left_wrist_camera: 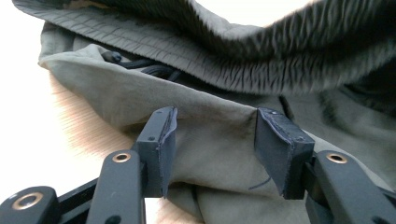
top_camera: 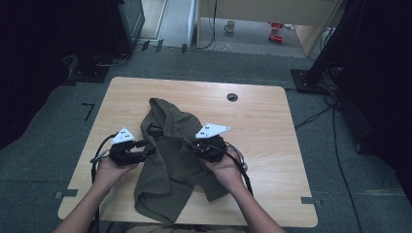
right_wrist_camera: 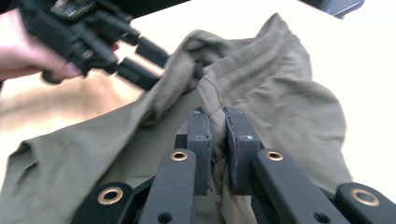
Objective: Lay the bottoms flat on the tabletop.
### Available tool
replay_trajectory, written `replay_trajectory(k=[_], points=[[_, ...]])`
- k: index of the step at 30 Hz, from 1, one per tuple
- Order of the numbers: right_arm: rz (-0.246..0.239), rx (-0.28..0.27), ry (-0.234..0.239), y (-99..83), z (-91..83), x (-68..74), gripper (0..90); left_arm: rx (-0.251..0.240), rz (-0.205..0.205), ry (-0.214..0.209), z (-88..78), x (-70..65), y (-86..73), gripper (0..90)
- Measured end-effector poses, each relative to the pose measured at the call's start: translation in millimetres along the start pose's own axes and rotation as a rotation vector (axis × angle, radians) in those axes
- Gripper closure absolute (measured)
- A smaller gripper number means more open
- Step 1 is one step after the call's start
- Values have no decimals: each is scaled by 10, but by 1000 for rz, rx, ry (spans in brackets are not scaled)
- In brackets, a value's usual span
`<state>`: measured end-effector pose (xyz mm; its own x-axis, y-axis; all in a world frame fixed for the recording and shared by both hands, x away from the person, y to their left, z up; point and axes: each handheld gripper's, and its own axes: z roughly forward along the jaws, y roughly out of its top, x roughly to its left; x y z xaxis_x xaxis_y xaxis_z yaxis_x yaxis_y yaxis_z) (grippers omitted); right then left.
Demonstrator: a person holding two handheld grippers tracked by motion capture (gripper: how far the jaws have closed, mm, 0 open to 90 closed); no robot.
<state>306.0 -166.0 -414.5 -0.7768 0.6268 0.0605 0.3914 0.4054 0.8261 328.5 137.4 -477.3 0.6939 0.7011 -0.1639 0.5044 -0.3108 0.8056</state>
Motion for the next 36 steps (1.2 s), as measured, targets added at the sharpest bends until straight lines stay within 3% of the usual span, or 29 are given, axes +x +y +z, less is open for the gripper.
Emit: replay_trajectory(k=[9,19,31,36], points=[[45,-37,-32,46,-87,-391,829,29,4,-5,115,-21,21,487],[106,-47,-108,-15,-147,-802,826,37,16,-15,130,-49,7,488],[185,-55,-189,-106,-175,-1214,825,53,33,-36,197,-107,-19,489],[183,-43,-224,-131,-161,-1324,822,75,40,-51,316,-138,-30,492]])
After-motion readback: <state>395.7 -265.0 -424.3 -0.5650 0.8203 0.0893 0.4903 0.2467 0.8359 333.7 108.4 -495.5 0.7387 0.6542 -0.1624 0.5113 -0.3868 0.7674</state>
